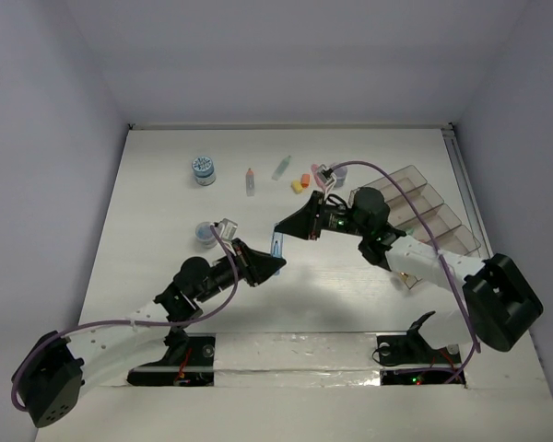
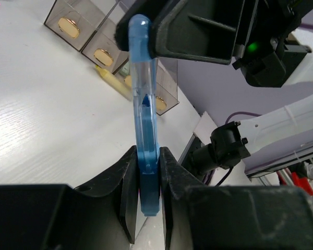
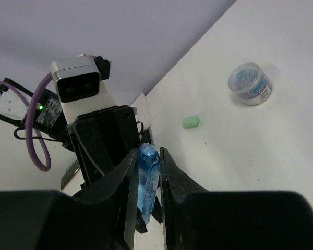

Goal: Sort the stationery into containers
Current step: Close the pen cap on the pen.

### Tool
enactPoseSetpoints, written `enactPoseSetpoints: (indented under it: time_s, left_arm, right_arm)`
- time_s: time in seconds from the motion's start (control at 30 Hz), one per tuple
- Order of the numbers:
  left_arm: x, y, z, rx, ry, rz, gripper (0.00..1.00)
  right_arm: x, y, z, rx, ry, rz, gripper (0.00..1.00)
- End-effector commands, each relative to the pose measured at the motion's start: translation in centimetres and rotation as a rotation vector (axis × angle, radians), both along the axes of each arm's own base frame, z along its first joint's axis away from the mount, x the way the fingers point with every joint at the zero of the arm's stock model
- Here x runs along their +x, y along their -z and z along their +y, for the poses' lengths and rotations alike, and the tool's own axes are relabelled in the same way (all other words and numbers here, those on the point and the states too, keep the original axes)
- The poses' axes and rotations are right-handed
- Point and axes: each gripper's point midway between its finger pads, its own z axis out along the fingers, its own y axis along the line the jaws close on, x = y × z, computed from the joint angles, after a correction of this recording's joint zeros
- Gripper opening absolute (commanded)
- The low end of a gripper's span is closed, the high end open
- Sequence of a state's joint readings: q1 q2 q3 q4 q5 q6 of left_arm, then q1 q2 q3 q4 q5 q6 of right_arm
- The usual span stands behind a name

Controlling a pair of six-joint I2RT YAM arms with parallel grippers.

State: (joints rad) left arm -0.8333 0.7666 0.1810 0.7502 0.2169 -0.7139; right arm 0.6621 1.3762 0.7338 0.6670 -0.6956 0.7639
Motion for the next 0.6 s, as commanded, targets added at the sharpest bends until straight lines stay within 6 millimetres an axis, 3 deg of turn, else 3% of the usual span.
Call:
enactPoseSetpoints:
  time_s: [0.0,0.2,0.57]
  left_arm:
    - [0.7,-3.7,0.8,-0.148,-0.065,-0.033,0.00]
    - [0.7,-4.9,0.7,-0.175,-0.062,-0.044,0.00]
    - [0.9,-5.5,-0.2,-0.140,-0.032,-0.091,0.00]
  right_arm:
    - [-0.7,-1.2,-0.5,0.048,-0.001,-0.077,0.10]
    - [-1.3,-1.1,-0.4,0.062,-0.037,-0.078,0.08]
    - [-1.2,1.4,0.6,-0.018,-0.061,-0.029,0.07]
